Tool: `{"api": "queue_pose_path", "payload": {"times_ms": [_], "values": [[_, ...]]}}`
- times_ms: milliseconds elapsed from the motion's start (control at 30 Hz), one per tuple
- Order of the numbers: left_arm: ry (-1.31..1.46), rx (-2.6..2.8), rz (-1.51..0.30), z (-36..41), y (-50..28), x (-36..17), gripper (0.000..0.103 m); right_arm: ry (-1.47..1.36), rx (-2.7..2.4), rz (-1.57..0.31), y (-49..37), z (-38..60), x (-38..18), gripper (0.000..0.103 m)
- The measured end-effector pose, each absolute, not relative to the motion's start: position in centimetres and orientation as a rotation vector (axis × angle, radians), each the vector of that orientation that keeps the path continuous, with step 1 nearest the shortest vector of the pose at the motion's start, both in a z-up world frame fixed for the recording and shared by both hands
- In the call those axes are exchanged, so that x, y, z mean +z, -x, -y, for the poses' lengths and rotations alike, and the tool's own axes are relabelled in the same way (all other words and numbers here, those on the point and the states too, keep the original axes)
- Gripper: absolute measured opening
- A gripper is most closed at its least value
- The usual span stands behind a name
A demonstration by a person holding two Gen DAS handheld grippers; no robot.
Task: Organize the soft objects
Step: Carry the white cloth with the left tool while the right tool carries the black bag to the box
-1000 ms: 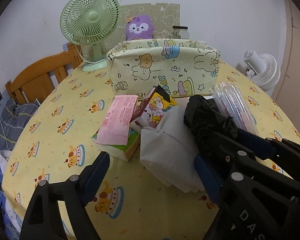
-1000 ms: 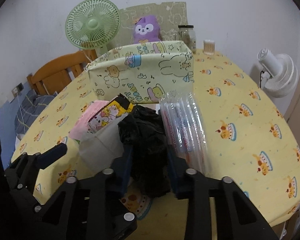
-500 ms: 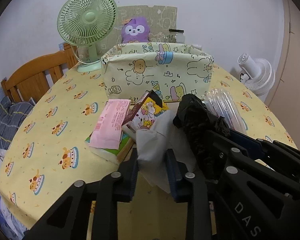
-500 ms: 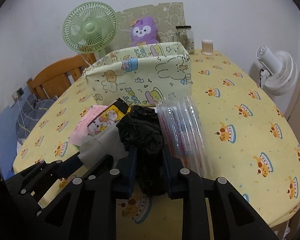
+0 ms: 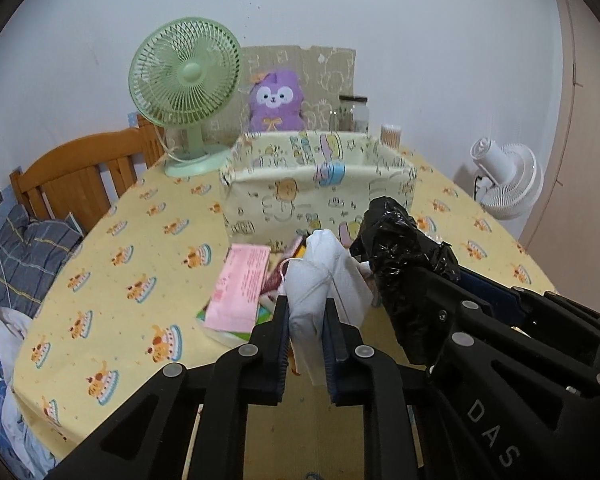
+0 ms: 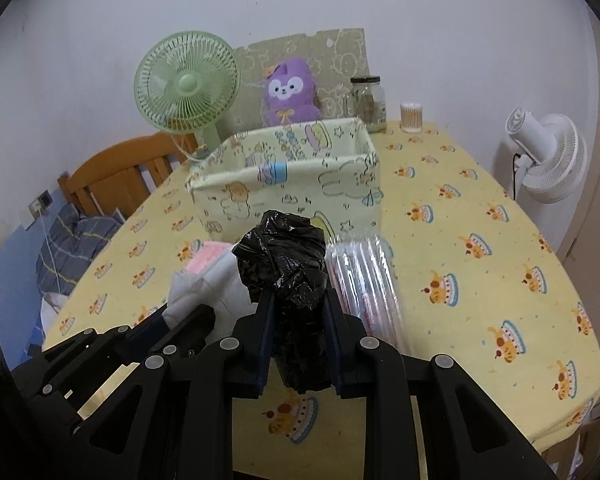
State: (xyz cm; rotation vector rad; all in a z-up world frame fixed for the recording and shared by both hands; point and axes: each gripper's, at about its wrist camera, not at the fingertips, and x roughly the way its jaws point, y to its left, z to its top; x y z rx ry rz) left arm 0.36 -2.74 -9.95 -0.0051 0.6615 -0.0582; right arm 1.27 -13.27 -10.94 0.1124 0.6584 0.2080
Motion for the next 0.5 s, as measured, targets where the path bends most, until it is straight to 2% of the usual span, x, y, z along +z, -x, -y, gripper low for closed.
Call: {"api": "queue_pose_path", "payload": {"times_ms": [500], "values": [[0.007,-0.044,-0.585,2.5,-0.3,-5.2,0.013,-0.112,0.197,-0.584,-0.8,12.9,-5.9,0.026]]}}
